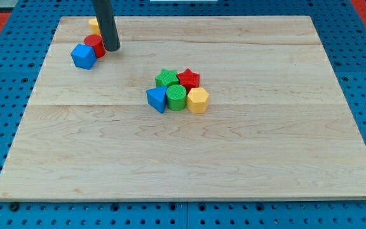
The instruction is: Push the yellow heart slightly left
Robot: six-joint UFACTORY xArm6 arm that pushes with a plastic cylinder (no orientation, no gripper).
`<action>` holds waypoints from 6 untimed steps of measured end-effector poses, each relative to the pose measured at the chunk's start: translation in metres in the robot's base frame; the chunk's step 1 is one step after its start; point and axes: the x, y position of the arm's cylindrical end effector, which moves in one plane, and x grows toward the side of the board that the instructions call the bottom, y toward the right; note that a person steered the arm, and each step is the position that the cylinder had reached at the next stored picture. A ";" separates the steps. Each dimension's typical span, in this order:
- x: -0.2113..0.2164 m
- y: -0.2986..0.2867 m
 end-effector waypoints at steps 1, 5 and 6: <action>-0.015 0.023; -0.042 -0.086; -0.010 -0.023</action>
